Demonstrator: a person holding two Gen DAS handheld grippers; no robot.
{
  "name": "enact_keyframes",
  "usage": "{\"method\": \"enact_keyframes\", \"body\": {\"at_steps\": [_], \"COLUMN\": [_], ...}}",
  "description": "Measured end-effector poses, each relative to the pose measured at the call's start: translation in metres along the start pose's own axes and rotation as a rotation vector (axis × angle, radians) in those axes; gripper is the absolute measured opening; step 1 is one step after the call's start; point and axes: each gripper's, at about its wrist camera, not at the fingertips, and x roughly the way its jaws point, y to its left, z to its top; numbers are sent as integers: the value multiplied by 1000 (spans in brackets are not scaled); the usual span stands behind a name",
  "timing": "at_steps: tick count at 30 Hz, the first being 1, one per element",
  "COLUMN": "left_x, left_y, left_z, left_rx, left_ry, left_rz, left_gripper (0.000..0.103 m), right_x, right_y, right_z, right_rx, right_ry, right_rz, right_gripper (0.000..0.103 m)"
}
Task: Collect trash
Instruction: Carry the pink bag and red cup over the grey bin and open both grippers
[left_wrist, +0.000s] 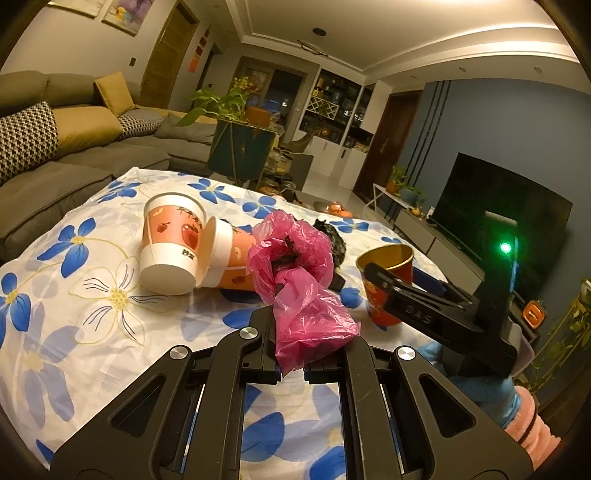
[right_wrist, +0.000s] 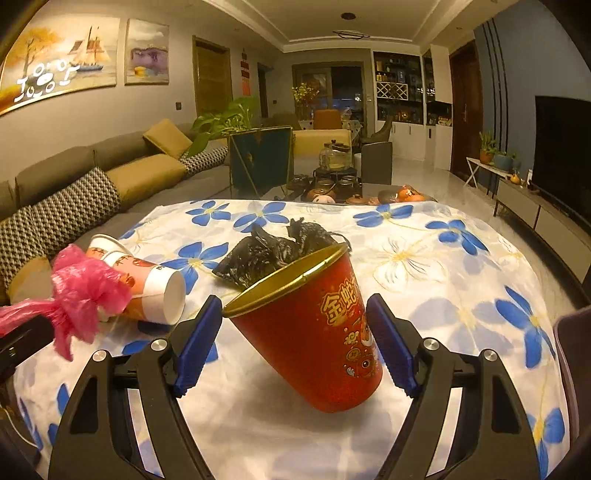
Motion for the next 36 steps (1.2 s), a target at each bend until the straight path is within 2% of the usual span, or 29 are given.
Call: {"method": "enact_keyframes", "body": {"at_steps": [7,18,36], "left_x": [-2,12,39], "left_y": [-13,-48,-129], "left_z": [-2,-9,-15], "left_rx": [19,78,200], "left_ry": [1,29,53], "left_rz": [-17,-63,-200], "left_gripper": [7,7,7], "right_x": [-32,-73,-130], "right_y": [-17,-45,-103], "right_z": [-12,-13,-21], "right_rx": [64,110,182], "right_ry": [-30,-88,-163], "right_rz": [-1,-39,-143], "right_gripper": [77,77,77]}}
